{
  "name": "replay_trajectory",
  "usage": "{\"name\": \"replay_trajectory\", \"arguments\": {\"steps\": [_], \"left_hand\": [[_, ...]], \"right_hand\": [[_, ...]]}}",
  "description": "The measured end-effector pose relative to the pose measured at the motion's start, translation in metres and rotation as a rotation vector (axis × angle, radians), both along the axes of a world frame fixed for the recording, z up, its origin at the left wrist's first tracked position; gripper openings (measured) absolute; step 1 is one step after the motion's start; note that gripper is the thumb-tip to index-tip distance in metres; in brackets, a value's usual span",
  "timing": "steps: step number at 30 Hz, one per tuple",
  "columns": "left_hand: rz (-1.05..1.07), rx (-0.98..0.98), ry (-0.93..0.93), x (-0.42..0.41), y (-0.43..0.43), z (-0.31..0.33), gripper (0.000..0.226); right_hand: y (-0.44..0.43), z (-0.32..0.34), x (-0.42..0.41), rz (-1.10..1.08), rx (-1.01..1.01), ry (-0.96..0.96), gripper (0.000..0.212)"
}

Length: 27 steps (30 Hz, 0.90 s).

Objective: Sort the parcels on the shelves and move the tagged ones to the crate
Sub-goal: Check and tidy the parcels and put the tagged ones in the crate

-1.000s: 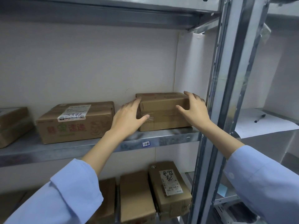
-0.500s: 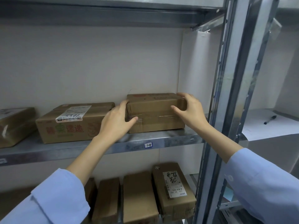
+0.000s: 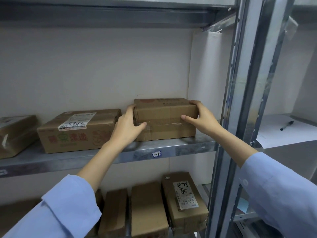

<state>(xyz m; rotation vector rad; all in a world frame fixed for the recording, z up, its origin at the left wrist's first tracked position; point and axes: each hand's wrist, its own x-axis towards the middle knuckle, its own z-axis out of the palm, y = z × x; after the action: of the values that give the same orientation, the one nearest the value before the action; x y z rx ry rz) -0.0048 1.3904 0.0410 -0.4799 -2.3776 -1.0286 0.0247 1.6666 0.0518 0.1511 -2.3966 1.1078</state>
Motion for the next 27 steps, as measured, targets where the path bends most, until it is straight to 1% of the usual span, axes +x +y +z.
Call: {"name": "replay_trajectory", "arguments": {"steps": [2,6,8,14,18,20,24,25,27], "left_hand": [[-0.005,0.018,0.034,0.003,-0.001,-0.001,0.064],[-0.069,0.112,0.08,0.009,-0.002,-0.001,0.064],[-0.088,0.148,0.102,0.012,-0.002,0.0,0.061],[-0.177,0.265,0.102,0.021,-0.002,0.006,0.05],[-0.201,0.313,0.108,0.028,-0.004,0.008,0.049],[-0.191,0.307,0.11,0.03,-0.004,0.01,0.054],[-0.191,0.317,0.084,0.034,-0.001,0.014,0.079],[-0.197,0.321,0.068,0.035,-0.001,0.015,0.084],[-0.212,0.319,0.057,0.037,-0.001,0.016,0.086]], "right_hand": [[0.0,-0.002,0.002,0.01,-0.015,0.021,0.069],[0.0,-0.001,0.009,0.007,-0.057,0.099,0.065],[-0.001,0.001,0.014,0.004,-0.072,0.131,0.064],[-0.003,0.005,0.028,0.0,-0.104,0.16,0.054],[-0.002,0.003,0.032,-0.03,-0.121,0.154,0.051],[-0.001,0.003,0.034,-0.021,-0.134,0.14,0.058],[-0.002,0.006,0.041,-0.003,-0.123,0.124,0.098],[-0.003,0.007,0.042,-0.015,-0.096,0.125,0.103],[-0.004,0.007,0.045,-0.023,-0.047,0.132,0.105]]}}
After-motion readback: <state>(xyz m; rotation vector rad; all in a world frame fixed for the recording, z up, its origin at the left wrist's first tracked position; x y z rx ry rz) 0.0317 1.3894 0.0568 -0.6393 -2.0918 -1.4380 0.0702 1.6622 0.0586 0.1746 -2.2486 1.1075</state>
